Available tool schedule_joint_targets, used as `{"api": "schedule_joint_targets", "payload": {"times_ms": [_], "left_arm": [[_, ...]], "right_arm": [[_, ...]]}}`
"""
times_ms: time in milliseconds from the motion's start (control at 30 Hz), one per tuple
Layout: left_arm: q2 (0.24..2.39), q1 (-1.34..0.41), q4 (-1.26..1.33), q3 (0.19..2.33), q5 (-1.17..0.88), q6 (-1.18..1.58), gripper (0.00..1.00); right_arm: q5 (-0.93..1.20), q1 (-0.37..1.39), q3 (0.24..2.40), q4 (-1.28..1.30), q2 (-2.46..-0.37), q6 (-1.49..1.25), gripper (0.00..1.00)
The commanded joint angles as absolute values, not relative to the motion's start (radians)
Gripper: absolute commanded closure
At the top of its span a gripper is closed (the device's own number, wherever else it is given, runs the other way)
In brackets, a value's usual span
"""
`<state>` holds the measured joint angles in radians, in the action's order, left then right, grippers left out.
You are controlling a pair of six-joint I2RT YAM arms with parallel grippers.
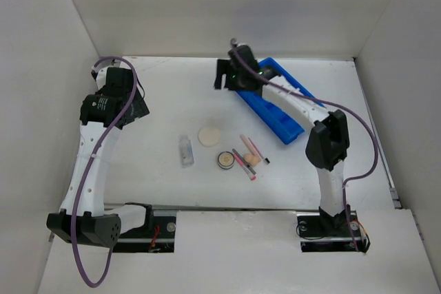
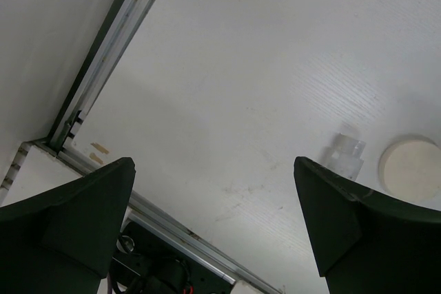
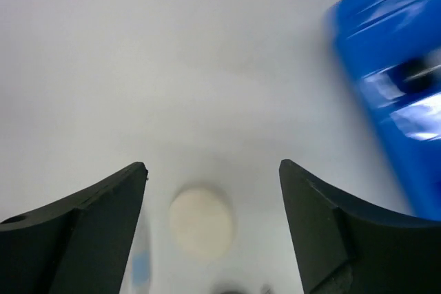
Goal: Organize the makeup
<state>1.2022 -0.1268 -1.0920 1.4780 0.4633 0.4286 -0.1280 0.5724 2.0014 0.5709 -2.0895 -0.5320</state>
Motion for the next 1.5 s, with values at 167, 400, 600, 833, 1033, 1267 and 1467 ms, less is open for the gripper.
{"api": "schedule_joint_targets", "payload": {"times_ms": [167,400,600,833,1033,1267,1467], "left_arm": [[1.201,-0.120,-1.098,1.488,0.453,0.448,0.00],[1.201,-0.120,-1.098,1.479,0.443,0.448,0.00],[1.201,-0.120,-1.098,1.479,0.434,0.448,0.00],[1.201,-0.120,-1.098,1.479,0.434,0.448,0.00],[1.210,-0.120,-1.089,1.479,0.434,0.448,0.00],[1.210,-0.120,-1.089,1.479,0.434,0.436,0.00],[1.230,-0.120,-1.089,1.513,0.443,0.426,0.00]], "right_arm": [[0.093,0.686,1.752,0.532,-2.065,-0.442,0.30],[0.100,0.686,1.712,0.558,-2.149,-0.453,0.30],[0.121,0.686,1.678,0.522,-2.180,-0.434,0.34],[0.161,0.713,1.658,0.502,-2.189,-0.425,0.40],[0.161,0.732,1.689,0.520,-2.209,-0.416,0.54],[0.183,0.732,1.796,0.580,-2.183,-0.416,1.00],[0.020,0.690,1.839,0.611,-2.057,-0.416,1.00]]}}
